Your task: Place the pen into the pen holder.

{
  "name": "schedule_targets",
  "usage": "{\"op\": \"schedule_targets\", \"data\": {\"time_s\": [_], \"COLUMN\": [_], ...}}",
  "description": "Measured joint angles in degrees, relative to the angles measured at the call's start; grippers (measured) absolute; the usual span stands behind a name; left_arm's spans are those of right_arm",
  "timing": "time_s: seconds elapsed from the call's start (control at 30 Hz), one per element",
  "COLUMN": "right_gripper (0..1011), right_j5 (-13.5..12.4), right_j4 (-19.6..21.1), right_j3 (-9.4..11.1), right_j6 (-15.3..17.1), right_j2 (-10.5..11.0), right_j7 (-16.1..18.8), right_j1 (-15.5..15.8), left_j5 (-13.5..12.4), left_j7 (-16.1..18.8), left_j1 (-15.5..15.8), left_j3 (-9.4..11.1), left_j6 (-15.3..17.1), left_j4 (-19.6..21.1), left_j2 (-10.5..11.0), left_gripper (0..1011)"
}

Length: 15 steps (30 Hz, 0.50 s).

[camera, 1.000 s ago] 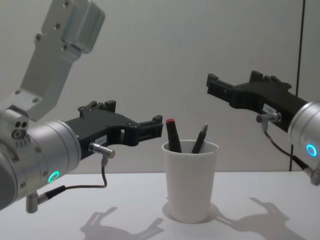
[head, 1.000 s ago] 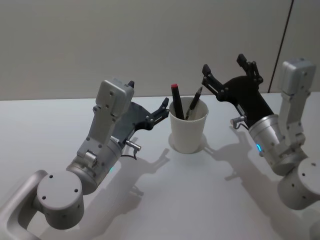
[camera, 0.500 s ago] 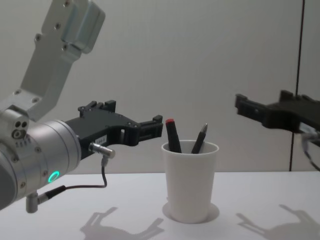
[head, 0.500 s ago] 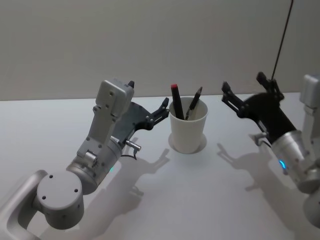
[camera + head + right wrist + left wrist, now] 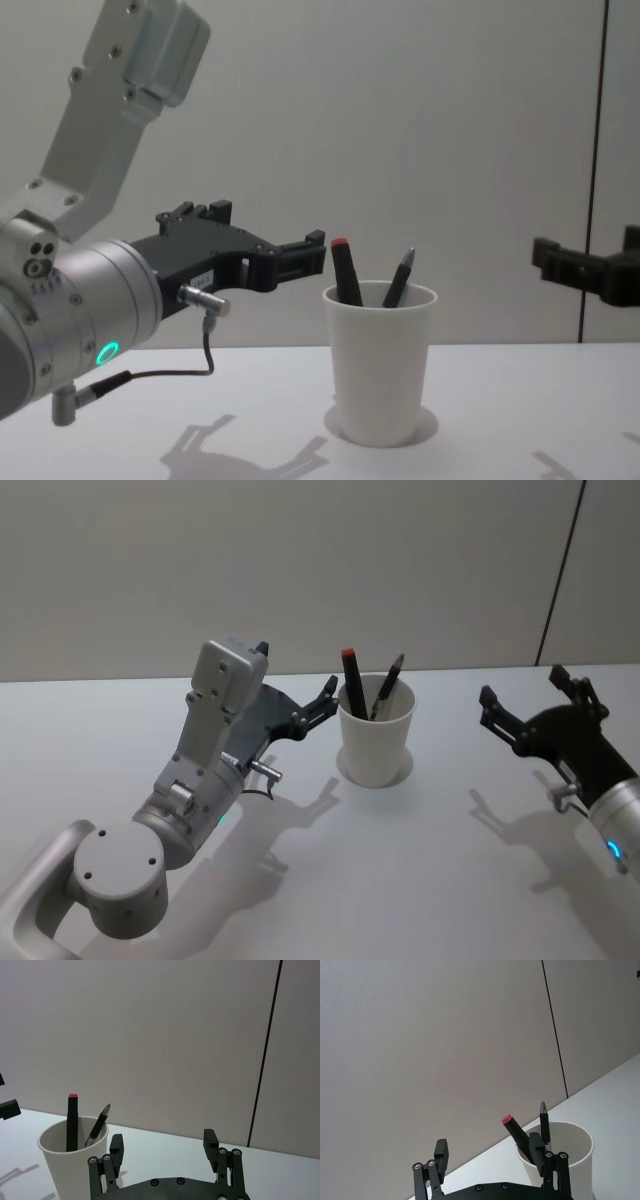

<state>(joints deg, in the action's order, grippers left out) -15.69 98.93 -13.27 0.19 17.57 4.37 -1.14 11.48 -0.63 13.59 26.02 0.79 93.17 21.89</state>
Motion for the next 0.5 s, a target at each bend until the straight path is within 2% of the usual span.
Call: {"op": "schedule_targets", "data": {"time_s": [0.2,0.5], "right_gripper": [1001,1001], "right_j5": [-0.68,-0.80], "right_j4": [1.95,2.27], "right_j3": [0.31,0.37], "right_j6": [1.52,1.79], "right_j2": [1.52,1.75], "right_j7": [-0.50,-0.58], "right_j1": [1.69,1.97], "left_j5": [0.00,0.00], "left_j7": [0.00,0.00], "left_j1": [0.00,0.00], "left_j3": [0.00,0.00], "left_j6": [0.00,0.00], "left_j4": [0.00,0.00], "left_j2": [0.00,0.00], "left_gripper": [1001,1001]}}
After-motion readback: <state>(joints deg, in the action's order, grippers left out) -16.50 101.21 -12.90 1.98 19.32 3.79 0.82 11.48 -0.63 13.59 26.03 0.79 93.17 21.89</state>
